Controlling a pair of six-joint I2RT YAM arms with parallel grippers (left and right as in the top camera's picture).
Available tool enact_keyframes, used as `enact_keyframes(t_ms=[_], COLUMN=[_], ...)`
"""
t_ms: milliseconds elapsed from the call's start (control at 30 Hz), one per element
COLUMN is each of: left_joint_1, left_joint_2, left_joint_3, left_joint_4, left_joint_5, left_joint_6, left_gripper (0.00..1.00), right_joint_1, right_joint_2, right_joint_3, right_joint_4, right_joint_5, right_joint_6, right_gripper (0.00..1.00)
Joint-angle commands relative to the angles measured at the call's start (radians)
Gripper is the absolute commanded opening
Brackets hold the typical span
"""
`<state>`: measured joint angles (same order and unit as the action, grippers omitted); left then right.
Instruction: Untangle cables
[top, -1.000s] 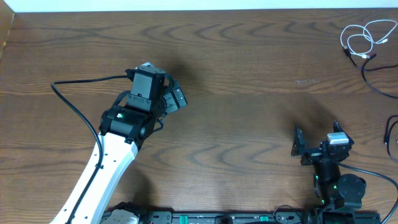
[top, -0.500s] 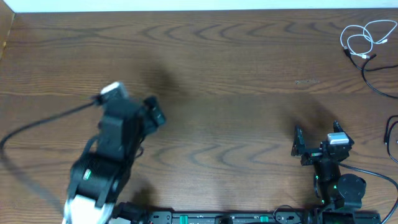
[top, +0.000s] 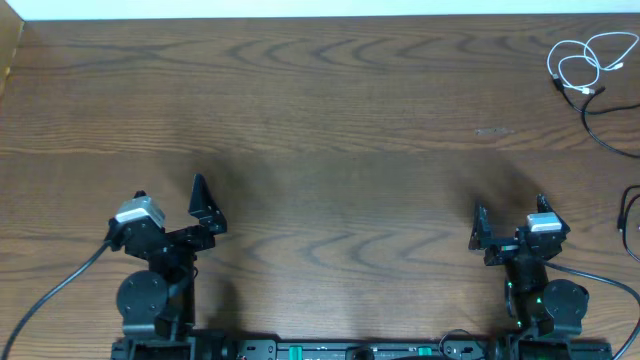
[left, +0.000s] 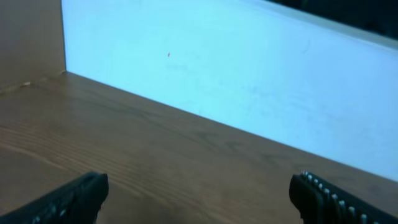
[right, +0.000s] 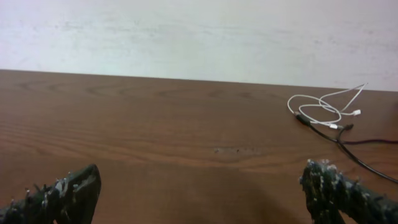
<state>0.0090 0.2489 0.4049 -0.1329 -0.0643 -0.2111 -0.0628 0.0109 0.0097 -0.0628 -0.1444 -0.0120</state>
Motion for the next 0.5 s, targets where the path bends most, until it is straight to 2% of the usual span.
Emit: enact_keyframes(t_ms=[0,200,467], left_joint_1=[0.014,0.014,0.014], left_joint_2=[-0.063,-0.131,-0.207], left_joint_3=[-0.102,-0.259,-0.39], left_joint_4=[0.095,0.19,0.21], left_joint_5=[0.035,0.027,0.023], left_joint_6=[0.101,0.156,0.174], left_gripper=[0.98,0.98,0.98], right_joint_1=[-0.003,-0.003,-0.003], right_joint_2=[-0.006,-0.006,-0.006], right_joint_3=[-0.004,-0.004,-0.004], right_joint_4=[-0.001,-0.001,-0.001], right_joint_5=[0.004,0.004,0.004], right_joint_6=[-0.012,-0.012,-0.012], right_gripper=[0.99,0.99,0.99])
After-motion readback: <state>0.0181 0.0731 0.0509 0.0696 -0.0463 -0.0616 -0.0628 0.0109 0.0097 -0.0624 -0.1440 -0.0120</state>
